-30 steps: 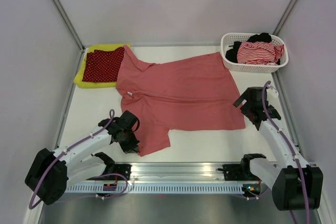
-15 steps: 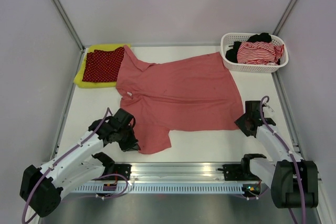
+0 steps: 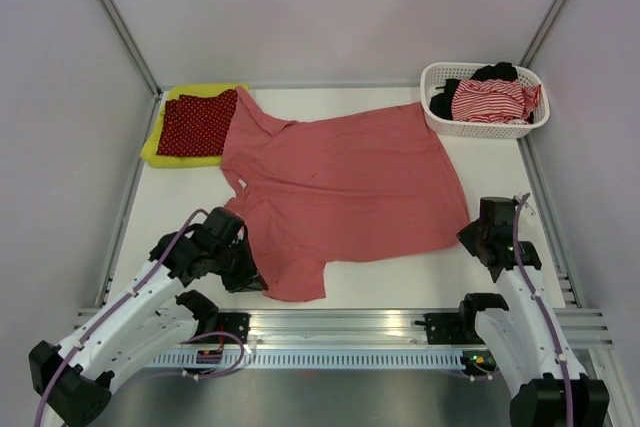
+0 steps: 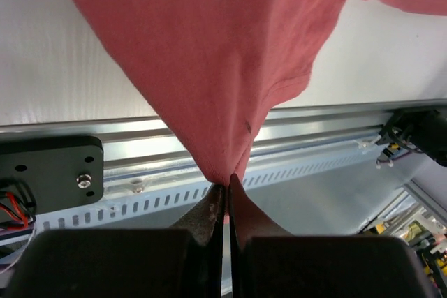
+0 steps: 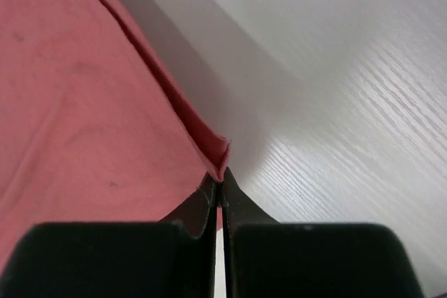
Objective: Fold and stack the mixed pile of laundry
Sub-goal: Fold the T-shirt at the center of the board.
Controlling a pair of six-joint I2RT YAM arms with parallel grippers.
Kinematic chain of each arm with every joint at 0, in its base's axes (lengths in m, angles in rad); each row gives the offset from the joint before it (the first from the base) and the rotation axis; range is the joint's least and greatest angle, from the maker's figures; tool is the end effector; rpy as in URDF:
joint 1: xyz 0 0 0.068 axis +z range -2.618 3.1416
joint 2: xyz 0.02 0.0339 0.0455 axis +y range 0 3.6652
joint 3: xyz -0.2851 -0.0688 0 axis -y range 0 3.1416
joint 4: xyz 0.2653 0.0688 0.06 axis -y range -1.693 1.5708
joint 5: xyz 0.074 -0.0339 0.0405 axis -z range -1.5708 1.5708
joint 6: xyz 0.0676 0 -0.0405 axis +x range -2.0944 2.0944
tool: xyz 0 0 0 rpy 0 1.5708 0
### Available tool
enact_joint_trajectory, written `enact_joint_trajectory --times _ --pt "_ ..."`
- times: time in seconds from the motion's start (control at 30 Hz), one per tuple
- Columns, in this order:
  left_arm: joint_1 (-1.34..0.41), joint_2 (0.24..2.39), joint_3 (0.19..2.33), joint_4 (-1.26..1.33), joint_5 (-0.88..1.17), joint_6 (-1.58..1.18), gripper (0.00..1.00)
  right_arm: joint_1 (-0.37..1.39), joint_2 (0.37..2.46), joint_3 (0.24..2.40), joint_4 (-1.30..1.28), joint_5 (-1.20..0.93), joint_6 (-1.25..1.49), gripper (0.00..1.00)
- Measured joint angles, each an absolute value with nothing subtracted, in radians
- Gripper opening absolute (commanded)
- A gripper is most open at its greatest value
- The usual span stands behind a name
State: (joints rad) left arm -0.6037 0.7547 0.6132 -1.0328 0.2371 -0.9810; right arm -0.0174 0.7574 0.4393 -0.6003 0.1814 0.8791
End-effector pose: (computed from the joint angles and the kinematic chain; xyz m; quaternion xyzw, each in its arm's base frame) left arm 0.1041 -0.0911 0.2019 -0.1597 0.9606 -0.2207 0.0548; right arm 0.1686 -0.0151 0.1717 0.4350 0.8376 0.0553 0.3258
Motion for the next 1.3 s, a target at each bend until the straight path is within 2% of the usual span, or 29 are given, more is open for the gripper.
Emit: enact_joint_trajectory --times 0.33,0.6,0.8,1.03,1.3 --pt "-0.604 0.669 0.682 -1.154 0.310 -0.962 0.02 -0.017 0.591 0.561 -0.931 0.164 0.868 0.00" --pt "-0.604 0.609 0.781 -1.196 0.363 -0.953 0.02 -0.010 0.638 0.664 -1.063 0.205 0.833 0.00" --pt "-0.604 0.593 0.826 -1.193 0.371 -0.953 0.02 0.017 0.664 0.662 -1.073 0.215 0.814 0.00" --pt "-0.604 0.697 0.868 -1.128 0.331 -0.952 0.02 0.020 0.685 0.626 -1.024 0.197 0.806 0.00" --pt "-0.604 0.817 0.894 -1.029 0.237 -0.949 0.02 0.020 0.863 0.649 -0.898 0.178 0.779 0.01"
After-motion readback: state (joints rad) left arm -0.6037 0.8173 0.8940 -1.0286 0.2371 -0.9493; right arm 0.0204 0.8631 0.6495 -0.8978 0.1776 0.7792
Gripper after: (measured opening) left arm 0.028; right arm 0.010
